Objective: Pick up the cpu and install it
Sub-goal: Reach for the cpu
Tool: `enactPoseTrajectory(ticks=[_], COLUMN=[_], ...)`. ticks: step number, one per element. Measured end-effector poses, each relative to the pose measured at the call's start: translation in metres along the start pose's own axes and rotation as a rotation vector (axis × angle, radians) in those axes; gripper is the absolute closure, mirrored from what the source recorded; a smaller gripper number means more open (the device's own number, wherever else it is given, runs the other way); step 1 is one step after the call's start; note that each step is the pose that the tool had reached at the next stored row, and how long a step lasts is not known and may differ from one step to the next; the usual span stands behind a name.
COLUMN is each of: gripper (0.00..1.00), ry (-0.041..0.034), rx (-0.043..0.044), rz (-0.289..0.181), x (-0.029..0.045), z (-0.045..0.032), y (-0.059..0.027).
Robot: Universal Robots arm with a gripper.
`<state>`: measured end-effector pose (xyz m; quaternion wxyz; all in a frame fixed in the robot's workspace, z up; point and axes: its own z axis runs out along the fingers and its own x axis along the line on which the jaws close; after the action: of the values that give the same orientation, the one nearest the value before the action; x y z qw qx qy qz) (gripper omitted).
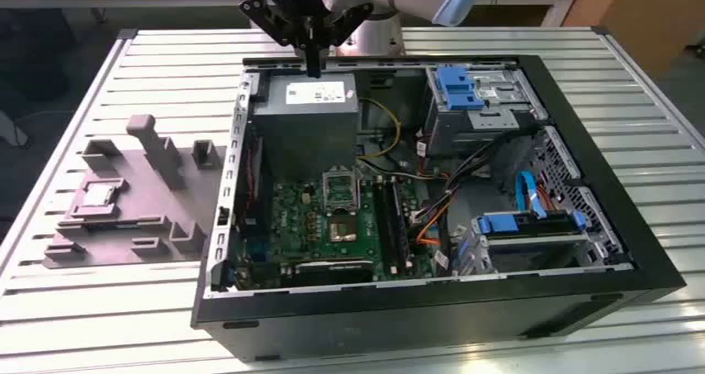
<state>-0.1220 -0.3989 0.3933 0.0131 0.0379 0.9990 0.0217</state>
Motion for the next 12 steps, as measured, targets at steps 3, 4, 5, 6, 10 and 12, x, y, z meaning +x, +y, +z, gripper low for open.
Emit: enactPoseTrajectory(ticks=[3,4,5,6,10,12], gripper=[0.89,0.89,0.89,0.89,0.89,0.89], ry=[0.0,0.0,0.0,0.0,0.0,0.0], rx=[0.0,0.0,0.0,0.0,0.0001,0.0001], rz=[0.0,0.0,0.0,0.0,0.0,0.0], x=[0.0,0.0,0.0,0.0,0.0001,0.0006], z=[0.0,0.0,0.0,0.0,0.0,0.0], y=[0.0,0.0,0.0,0.0,0.0,0.0])
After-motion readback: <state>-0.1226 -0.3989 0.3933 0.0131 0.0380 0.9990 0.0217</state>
